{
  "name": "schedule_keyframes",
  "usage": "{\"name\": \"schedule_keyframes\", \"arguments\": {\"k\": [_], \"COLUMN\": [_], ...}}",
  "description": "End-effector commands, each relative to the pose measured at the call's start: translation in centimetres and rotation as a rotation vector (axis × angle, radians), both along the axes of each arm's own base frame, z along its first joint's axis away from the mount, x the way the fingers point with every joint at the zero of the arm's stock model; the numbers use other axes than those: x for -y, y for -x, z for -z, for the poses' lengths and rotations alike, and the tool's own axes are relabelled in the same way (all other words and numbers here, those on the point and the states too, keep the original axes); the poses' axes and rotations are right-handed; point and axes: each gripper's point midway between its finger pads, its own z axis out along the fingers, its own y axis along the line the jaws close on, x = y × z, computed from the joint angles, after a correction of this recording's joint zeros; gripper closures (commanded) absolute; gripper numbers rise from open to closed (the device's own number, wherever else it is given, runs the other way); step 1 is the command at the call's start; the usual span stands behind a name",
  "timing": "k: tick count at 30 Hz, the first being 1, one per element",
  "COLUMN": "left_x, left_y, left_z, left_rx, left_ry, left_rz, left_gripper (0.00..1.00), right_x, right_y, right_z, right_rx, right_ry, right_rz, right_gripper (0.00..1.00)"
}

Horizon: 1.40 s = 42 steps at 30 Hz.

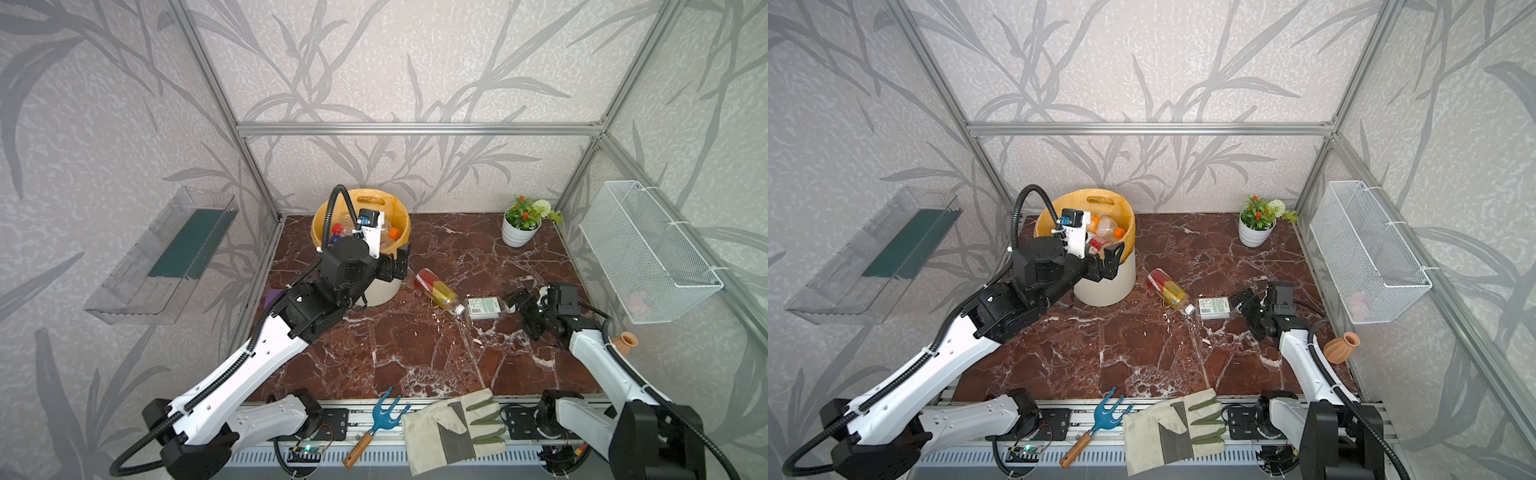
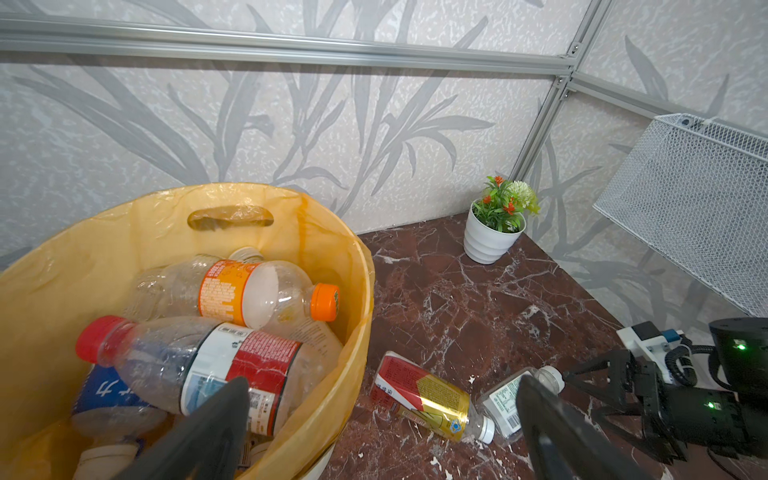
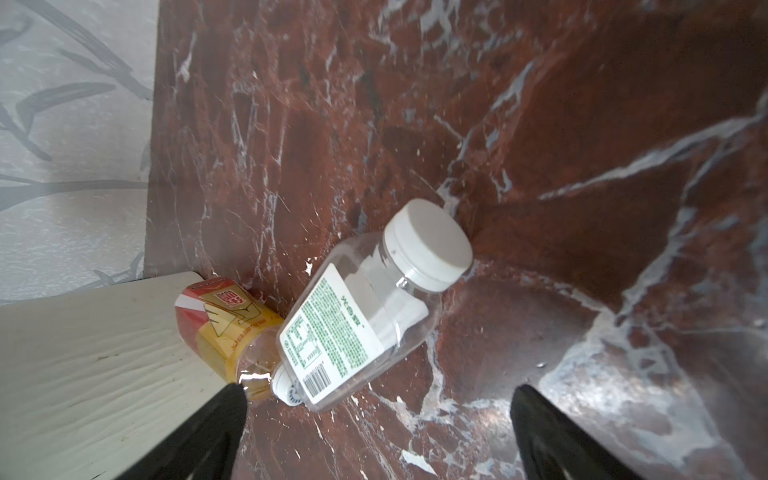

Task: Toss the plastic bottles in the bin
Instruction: 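Grasp the white-capped bottle with the right gripper while the left gripper draws back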

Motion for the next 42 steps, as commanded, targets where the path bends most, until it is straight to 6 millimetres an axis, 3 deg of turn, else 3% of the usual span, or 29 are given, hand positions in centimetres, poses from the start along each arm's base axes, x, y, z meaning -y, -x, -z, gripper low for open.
{"name": "schedule_keyframes", "arguments": {"k": [1,4,12,15,19,24,35,42], "left_x": [-0.4,-0.6,-2.0,-2.6,-3.9,-5.2,-5.4,-6.2], "left_y": [0.5,0.9,1.7,2.0,2.6,3.4,3.4,3.7], "left_z": [-0.5,0.6,2.8,3.2,2.9,2.4,4.1,4.2], "left_rx": [0.034,0.000,-0.019,-0.012,0.014,0.069,0.046,0.052], "left_ry": [0.006,0.015,-0.009,-0.016,-0.016,-0.021,-0.081,-0.108], "left_rz": [0.005,0.006,-0.027,-0.041,-0.068,-0.087,-0.087,-0.109], "left_gripper": [0.01,0.01,0.01,0.01,0.01,0.01,0.01,0.01], "right_x": [-0.8,-1.2,-1.1,-1.8,-2.3,-2.7,-3.6,-3.8], "right_y": [-0.2,0.3,-1.6,-1.8,-0.7,-1.1,-2.9,-3.8], "right_z": [0.9,1.5,-1.8,-0.8,0.9,1.2,4.0,5.4], "right_rx": [-0.076,-0.172,-0.177,-0.263,-0.397,-0.443,-0.520,-0.585], "right_ry": [-0.024,-0.018,0.087,0.074,0.090,0.123,0.166,0.197], "right_rz": [0.068,0.096,0.180,0.168,0.163,0.156,0.167,0.151], "right_gripper": [0.01,0.01,0.01,0.01,0.01,0.01,0.02,0.17]}}
